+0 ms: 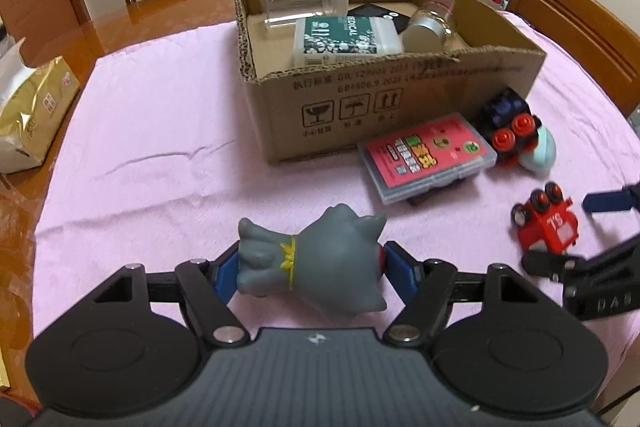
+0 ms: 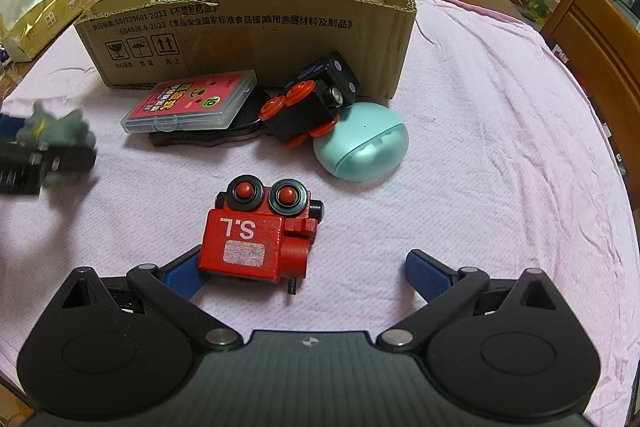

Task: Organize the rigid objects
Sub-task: 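Close the right tool on the red TS toy car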

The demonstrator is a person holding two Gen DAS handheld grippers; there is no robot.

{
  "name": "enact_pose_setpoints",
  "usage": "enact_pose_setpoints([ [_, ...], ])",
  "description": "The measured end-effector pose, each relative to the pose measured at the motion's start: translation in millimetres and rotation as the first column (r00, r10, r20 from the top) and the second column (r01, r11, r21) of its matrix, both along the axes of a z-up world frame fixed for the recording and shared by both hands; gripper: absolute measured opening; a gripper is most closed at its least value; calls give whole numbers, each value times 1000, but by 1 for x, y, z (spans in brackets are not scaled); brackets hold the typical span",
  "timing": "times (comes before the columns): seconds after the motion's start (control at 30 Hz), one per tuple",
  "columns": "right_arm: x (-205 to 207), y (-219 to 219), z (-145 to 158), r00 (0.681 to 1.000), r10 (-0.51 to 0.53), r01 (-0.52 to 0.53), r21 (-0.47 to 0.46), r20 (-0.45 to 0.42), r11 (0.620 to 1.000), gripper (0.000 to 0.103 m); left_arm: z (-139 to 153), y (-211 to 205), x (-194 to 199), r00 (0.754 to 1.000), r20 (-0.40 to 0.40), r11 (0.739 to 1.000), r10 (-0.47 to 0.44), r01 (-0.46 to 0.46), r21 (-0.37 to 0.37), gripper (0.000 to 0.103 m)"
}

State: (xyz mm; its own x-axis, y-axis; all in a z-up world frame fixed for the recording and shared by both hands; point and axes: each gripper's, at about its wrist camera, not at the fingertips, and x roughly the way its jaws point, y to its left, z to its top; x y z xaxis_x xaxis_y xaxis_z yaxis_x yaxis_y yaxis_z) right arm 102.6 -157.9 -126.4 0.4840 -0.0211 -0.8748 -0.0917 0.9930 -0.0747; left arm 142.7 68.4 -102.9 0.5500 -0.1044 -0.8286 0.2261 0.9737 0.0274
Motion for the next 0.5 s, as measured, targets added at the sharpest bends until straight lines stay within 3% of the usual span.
enact_pose_setpoints([
  [0.23,-3,12,0,1000,28,-28,6,2,1000,103,0,-1,0,1000,24,1000,7,-7,9,77],
  [0.5,-1,24,4,998,44,-45,14,33,999,84,0,3,2,1000,23,1000,7,-7,-1,78],
])
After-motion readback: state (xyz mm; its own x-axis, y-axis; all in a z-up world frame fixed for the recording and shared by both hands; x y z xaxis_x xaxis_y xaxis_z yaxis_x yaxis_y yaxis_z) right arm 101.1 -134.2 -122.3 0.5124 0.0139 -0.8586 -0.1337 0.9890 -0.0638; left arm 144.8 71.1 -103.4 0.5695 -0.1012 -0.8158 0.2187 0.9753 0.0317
